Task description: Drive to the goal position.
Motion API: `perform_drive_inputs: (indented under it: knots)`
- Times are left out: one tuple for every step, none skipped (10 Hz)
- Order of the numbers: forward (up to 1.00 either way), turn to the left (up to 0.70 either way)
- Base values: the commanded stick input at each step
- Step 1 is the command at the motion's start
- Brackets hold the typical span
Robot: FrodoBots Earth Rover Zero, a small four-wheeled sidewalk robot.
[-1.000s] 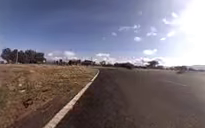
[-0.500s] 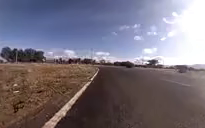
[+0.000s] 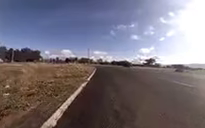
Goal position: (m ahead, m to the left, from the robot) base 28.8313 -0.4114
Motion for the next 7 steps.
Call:
perform_drive_inputs:
  knots:
    - [0.45,0.0]
    - [0.45,0.0]
    - [0.45,0.0]
    - [0.45,0.0]
    - [0.45,0.0]
    - [0.45,0.0]
    - [0.45,0.0]
